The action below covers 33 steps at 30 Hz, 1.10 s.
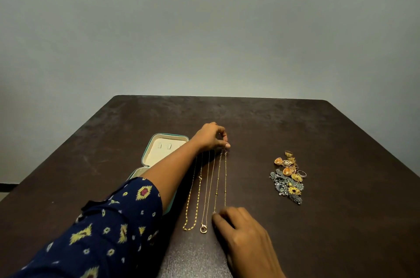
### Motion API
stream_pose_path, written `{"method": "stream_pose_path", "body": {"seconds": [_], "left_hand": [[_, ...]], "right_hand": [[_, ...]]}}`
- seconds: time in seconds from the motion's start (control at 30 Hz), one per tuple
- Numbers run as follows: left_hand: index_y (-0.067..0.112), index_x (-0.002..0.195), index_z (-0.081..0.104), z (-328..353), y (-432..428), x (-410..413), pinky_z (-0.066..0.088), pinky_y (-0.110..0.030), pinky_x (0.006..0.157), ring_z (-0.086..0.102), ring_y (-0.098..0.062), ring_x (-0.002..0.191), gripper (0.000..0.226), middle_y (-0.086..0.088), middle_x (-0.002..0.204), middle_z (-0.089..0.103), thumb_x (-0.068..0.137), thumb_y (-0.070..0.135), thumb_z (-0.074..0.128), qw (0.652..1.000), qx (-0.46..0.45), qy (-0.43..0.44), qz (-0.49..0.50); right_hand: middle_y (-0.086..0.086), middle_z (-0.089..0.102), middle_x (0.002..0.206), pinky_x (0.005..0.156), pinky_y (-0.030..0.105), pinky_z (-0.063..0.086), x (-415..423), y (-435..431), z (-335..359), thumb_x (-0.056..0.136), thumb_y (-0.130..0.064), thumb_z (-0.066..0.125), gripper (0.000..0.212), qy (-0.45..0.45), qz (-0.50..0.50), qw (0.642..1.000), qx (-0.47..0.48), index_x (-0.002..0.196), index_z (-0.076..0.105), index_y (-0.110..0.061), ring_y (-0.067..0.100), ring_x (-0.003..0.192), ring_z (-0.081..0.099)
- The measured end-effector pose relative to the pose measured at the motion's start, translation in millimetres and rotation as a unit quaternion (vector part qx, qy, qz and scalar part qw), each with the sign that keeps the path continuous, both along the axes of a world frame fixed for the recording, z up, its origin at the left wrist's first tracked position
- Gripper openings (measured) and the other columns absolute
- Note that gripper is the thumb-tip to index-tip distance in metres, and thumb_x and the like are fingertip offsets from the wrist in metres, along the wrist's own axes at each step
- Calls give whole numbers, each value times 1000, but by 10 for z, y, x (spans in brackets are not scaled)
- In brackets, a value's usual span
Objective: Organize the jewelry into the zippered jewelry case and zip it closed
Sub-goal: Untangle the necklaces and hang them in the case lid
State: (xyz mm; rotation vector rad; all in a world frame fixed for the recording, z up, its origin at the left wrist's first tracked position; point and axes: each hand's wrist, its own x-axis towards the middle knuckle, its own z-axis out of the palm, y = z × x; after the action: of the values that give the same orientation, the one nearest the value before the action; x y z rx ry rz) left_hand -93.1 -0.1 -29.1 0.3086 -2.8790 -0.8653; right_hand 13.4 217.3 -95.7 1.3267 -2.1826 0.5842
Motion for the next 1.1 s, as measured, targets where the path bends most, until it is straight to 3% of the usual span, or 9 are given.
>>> {"method": "stream_pose_path", "body": {"seconds": [0.27,0.33,0.4,0.5,0.63,0.77,0.9,1.1], "left_hand": [[7,98,65,277,93,337,34,-23,86,51,-15,106,19,-6,111,60,82,16,67,998,37,55,11],[8,97,66,333,109,470,36,-22,83,53,-14,103,16,-7,110,62,82,15,67,996,57,72,15],[7,96,66,372,124,631,38,-23,83,54,-12,97,15,-7,106,64,83,14,66,992,79,93,21],[8,92,67,372,99,885,47,-31,86,61,-17,93,11,-8,100,67,82,14,67,985,112,127,40],[12,91,66,361,36,1182,47,-17,75,61,-13,92,9,-5,97,68,84,18,65,980,118,146,68],[16,84,67,330,-27,1456,50,-35,81,62,-13,85,3,4,83,67,85,16,64,962,133,211,115],[18,77,66,226,-97,1657,51,-38,74,61,-11,74,9,4,75,66,85,14,64,935,154,279,156],[17,78,65,219,-117,1720,50,-34,76,60,-12,76,8,2,76,66,85,14,63,934,165,275,158]], "right_hand": [[-7,60,87,47,17,41,19,50,127,73,-25,41,29,-43,-4,998,34,92,63,-22,10,71,59],[-6,61,87,47,16,38,23,63,155,74,-24,45,27,-49,4,998,31,93,64,-22,10,71,60],[-6,61,88,50,14,36,18,85,159,71,-17,64,23,-60,11,998,31,94,65,-21,10,72,60],[-6,62,89,54,12,36,17,103,154,60,-10,81,37,-84,2,996,40,92,66,-21,10,74,60],[-4,61,89,56,12,32,23,98,151,66,-14,80,27,-61,0,998,29,89,66,-19,10,77,57],[-2,61,91,56,15,35,38,117,139,66,-17,80,24,-45,-6,999,18,87,67,-17,11,87,49],[-1,61,93,61,19,41,135,41,120,66,-17,79,24,-33,28,999,11,87,66,-18,12,91,46],[-2,60,93,68,21,43,268,-237,120,67,-21,77,25,-55,55,997,20,88,65,-19,13,90,51]]}}
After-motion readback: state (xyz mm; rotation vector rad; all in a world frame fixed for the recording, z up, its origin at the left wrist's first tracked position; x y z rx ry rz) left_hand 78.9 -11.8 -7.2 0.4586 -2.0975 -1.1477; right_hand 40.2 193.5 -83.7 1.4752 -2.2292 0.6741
